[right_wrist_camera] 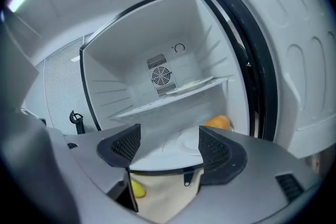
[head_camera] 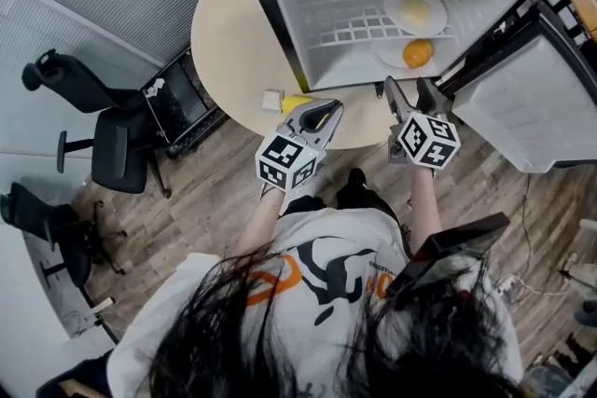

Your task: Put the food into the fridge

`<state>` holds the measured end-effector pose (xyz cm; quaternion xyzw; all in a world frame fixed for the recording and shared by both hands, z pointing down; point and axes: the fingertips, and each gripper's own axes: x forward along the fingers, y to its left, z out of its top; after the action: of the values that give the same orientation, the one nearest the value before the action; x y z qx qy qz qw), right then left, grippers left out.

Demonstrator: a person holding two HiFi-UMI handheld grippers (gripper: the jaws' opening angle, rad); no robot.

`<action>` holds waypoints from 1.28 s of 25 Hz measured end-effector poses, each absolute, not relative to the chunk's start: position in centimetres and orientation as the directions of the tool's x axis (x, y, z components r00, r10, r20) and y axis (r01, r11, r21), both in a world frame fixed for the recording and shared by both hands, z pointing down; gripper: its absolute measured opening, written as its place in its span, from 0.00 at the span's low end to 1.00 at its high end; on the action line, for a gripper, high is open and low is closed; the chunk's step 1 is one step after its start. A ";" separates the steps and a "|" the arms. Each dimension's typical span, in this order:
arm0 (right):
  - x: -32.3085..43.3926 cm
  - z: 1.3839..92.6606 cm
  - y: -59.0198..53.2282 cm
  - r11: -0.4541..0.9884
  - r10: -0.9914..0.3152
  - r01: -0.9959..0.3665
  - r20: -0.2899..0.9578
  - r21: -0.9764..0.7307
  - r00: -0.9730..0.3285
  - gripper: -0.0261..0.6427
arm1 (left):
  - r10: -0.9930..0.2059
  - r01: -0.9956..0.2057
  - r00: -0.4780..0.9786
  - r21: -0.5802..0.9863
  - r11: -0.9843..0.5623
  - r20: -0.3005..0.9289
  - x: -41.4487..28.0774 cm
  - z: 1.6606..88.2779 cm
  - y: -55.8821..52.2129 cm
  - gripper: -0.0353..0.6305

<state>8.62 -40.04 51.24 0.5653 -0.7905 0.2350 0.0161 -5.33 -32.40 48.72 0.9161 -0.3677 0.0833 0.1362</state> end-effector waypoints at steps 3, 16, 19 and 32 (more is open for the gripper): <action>7.4 49.8 -37.8 0.251 -0.897 -0.882 0.247 -0.399 -0.367 0.57 | -0.647 -0.688 0.724 0.179 -0.703 0.240 -6.1 48.0 -31.2 0.07; 2.7 48.1 -26.5 0.234 -0.918 -0.860 0.189 -0.454 -0.349 0.29 | -0.597 -0.625 0.779 0.182 -0.759 0.190 -8.7 47.0 -23.8 0.07; 1.6 48.4 -23.9 0.224 -0.916 -0.858 0.200 -0.461 -0.347 0.24 | -0.584 -0.613 0.789 0.200 -0.764 0.191 -9.4 47.4 -21.8 0.07; 1.1 48.0 -17.8 0.239 -0.898 -0.875 0.246 -0.421 -0.364 0.17 | -0.539 -0.554 0.832 0.232 -0.799 0.131 -6.8 46.1 -17.1 0.07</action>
<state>1.13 -17.85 48.02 0.5633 -0.7868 0.2512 -0.0232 -6.83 -17.14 46.13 0.9480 -0.2884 0.0289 0.1312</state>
